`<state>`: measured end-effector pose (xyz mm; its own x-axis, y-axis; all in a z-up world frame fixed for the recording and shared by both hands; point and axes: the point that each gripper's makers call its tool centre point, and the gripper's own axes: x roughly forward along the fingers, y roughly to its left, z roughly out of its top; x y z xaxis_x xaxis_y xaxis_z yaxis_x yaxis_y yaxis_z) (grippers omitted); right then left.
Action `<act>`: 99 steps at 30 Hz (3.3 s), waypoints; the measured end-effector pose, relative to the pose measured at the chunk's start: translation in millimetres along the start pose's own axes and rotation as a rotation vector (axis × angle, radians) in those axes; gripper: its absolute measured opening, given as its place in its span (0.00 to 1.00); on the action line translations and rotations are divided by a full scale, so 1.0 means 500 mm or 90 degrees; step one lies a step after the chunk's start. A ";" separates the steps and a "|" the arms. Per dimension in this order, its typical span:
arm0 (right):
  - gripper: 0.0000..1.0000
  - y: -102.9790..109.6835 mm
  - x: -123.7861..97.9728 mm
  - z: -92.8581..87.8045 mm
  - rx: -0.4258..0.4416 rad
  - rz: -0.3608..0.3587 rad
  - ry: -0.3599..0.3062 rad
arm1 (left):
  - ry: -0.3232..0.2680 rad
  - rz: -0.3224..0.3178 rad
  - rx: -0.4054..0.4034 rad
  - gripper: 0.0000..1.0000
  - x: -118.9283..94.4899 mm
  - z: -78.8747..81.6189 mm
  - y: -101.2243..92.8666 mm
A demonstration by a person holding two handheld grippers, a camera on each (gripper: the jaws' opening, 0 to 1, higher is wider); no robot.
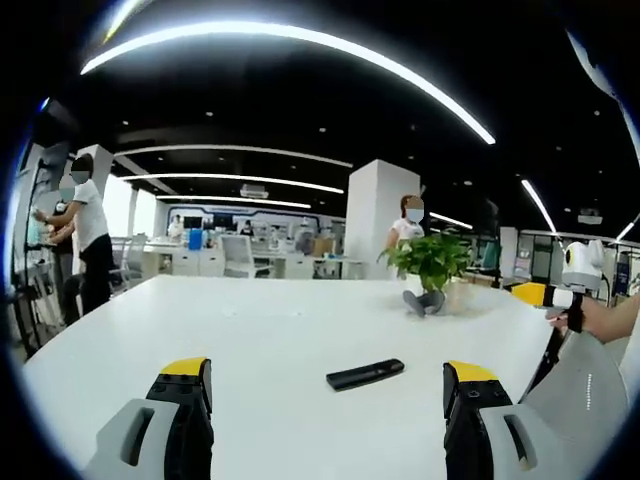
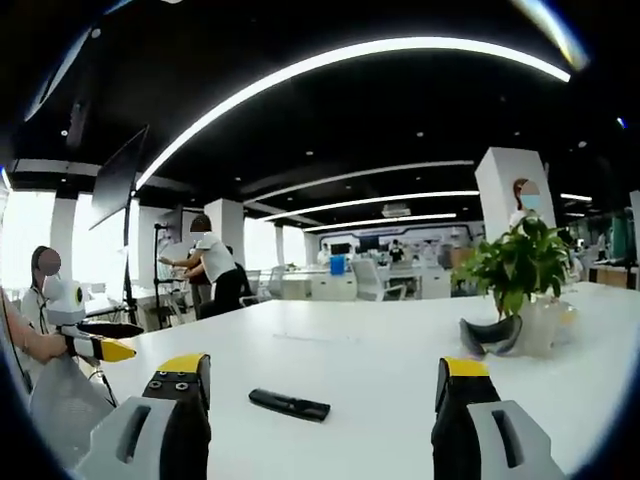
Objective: Press the specified remote control buttons in sequence, fully releasing each button before pressing the next.
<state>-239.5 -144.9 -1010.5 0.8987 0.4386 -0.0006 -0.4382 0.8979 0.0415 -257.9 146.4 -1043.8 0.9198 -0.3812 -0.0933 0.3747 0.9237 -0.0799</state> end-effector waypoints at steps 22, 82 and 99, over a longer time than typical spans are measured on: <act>0.85 0.017 0.000 -0.012 -0.023 0.029 0.024 | 0.040 0.006 0.013 1.00 0.005 -0.022 0.001; 0.76 0.011 0.006 -0.069 -0.095 0.009 0.133 | 0.008 0.004 0.011 0.98 0.002 -0.005 0.006; 0.74 0.012 0.007 -0.074 -0.101 0.013 0.144 | 0.018 0.002 0.013 0.98 0.004 -0.010 0.004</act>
<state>-239.6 -136.6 -1047.4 0.8708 0.4374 -0.2245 -0.4690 0.8759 -0.1128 -255.9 147.4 -1049.0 0.9178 -0.3782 -0.1210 0.3738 0.9257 -0.0585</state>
